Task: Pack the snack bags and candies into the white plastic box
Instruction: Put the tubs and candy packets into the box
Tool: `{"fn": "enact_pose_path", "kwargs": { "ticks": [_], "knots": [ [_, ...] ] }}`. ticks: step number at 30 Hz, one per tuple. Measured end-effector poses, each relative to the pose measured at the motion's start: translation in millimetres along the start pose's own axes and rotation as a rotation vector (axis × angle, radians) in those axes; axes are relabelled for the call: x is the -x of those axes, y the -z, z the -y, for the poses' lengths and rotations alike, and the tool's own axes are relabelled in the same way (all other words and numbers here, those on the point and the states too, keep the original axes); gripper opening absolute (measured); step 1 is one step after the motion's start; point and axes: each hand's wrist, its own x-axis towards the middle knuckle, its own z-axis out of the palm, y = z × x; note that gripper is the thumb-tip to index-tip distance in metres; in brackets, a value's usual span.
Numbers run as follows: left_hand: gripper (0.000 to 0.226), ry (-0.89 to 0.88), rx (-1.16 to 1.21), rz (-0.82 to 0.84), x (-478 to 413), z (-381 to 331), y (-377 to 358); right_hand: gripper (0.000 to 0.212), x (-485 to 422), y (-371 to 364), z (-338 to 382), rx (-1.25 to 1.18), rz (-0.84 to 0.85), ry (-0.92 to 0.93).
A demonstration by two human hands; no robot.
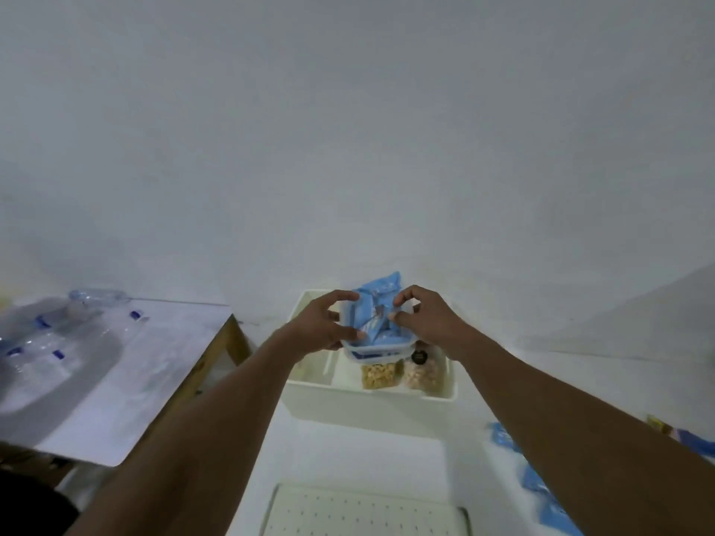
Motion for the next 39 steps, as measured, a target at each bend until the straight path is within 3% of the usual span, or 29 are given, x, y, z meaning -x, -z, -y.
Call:
{"fn": "enact_pose_path", "kwargs": {
  "ticks": [9, 18, 22, 32, 35, 39],
  "knots": [
    [0.07, 0.045, -0.186, -0.082, -73, 118, 65, 0.018, -77, -131, -49, -0.031, 0.009, -0.176],
    [0.081, 0.187, -0.402, 0.01, -132, 181, 51, 0.02, -125, -177, -106, -0.017, 0.081, -0.376],
    [0.072, 0.207, -0.416, 0.021, -140, 190, 40, 0.022, -128, -186, -116, 0.043, 0.141, -0.373],
    [0.073, 0.154, -0.632, -0.024, -121, 141, 22, 0.016, -102, -137, -82, 0.102, 0.103, -0.277],
    [0.07, 0.089, -0.596, -0.024, -109, 113, -6, 0.013, -79, -99, -73, 0.112, 0.002, -0.226],
    [0.052, -0.133, -0.544, -0.074, -94, 74, -61, 0.017, -37, -35, -75, 0.143, -0.192, -0.158]
  ]
}}
